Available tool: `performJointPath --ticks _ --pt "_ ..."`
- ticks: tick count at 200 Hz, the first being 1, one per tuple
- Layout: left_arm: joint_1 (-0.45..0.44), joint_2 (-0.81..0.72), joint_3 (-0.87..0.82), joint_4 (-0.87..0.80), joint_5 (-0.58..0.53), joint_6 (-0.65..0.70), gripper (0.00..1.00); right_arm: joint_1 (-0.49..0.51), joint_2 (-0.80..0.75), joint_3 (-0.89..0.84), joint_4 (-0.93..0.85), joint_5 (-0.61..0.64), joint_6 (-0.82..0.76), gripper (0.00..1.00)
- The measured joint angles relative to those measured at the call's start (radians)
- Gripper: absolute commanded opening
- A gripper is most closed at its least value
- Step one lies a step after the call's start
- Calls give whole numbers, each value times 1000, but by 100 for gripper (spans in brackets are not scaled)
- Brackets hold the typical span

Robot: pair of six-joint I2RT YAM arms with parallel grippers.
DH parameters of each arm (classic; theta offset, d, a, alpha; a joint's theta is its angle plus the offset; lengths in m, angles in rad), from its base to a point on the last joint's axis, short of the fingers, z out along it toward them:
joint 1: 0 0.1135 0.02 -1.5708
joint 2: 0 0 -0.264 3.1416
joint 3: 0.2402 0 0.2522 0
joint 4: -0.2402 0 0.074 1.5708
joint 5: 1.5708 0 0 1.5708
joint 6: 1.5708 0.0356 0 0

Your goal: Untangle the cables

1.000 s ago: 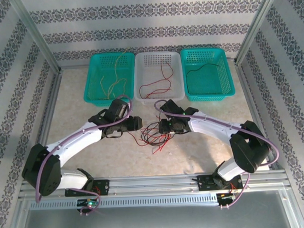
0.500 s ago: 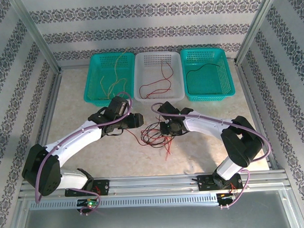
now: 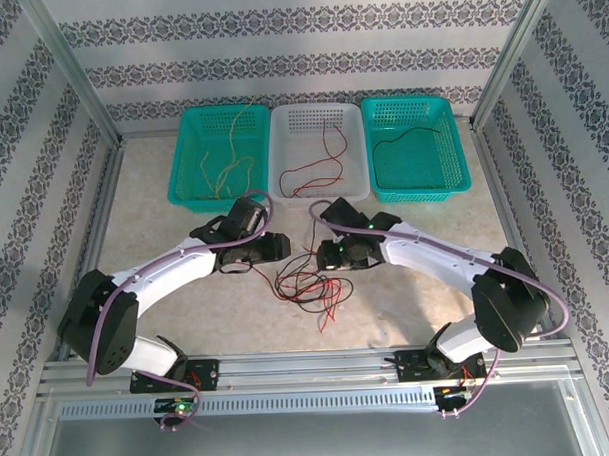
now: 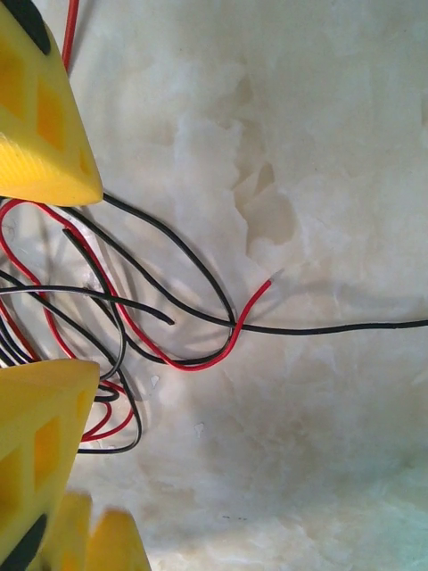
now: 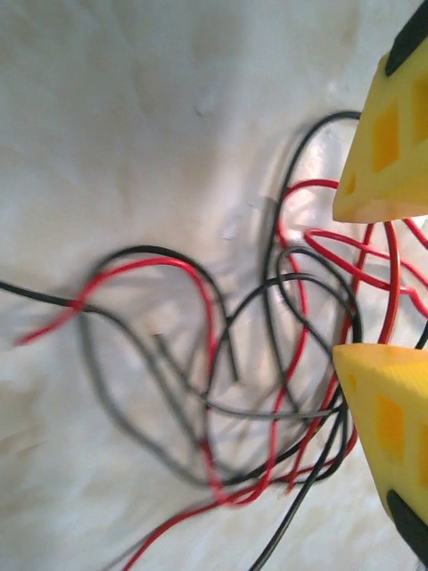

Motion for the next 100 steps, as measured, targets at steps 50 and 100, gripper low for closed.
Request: performJointPath --ticks 50,100 --pt "0 -62 -4 -1 -48 -2 47 -18 128 108 62 72 31 35" --pt "0 -142 -24 -9 -72 -1 47 46 264 180 63 68 39 34"
